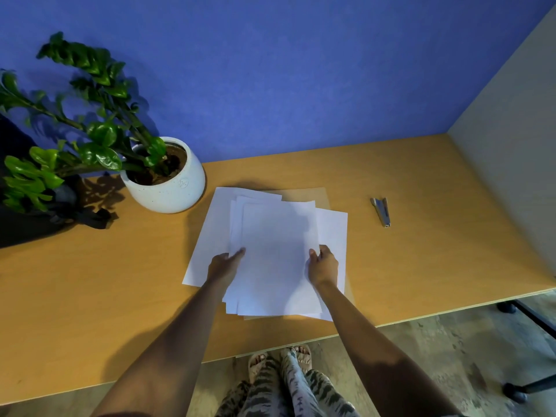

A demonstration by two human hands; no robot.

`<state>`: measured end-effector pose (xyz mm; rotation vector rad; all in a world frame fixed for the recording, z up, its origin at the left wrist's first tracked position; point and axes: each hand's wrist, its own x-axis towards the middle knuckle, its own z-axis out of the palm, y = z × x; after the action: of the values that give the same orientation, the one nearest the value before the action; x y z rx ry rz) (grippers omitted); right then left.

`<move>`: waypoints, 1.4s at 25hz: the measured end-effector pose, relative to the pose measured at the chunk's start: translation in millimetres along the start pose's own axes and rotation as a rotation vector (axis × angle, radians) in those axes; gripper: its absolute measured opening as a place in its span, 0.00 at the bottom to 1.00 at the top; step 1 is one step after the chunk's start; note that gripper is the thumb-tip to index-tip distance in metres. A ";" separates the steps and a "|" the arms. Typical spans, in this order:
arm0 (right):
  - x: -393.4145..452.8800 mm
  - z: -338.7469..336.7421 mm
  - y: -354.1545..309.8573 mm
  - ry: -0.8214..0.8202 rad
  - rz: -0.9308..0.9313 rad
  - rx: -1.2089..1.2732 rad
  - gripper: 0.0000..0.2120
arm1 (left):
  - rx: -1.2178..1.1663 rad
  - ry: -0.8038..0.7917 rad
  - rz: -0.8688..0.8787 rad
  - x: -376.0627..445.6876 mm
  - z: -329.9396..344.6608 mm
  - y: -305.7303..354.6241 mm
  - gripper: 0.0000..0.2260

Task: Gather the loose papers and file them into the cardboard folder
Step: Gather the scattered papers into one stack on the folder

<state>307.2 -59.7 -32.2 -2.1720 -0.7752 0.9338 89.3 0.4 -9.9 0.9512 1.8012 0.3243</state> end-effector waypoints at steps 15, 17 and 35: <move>17.4 -34.8 5.2 0.197 0.101 -0.201 0.49 | 0.061 0.133 0.136 -6.5 -10.8 -11.1 0.15; 17.3 -33.6 5.6 0.197 0.030 -0.148 0.46 | 0.056 0.140 0.137 -6.1 -11.0 -12.0 0.15; 60.9 -135.2 -3.7 0.764 -0.008 0.333 0.12 | 0.115 0.081 0.158 -9.7 0.2 -14.7 0.13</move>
<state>446.3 -57.2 19.4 -1.9865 -0.2293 0.1546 84.4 -16.4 -12.5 1.1798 1.8380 0.3657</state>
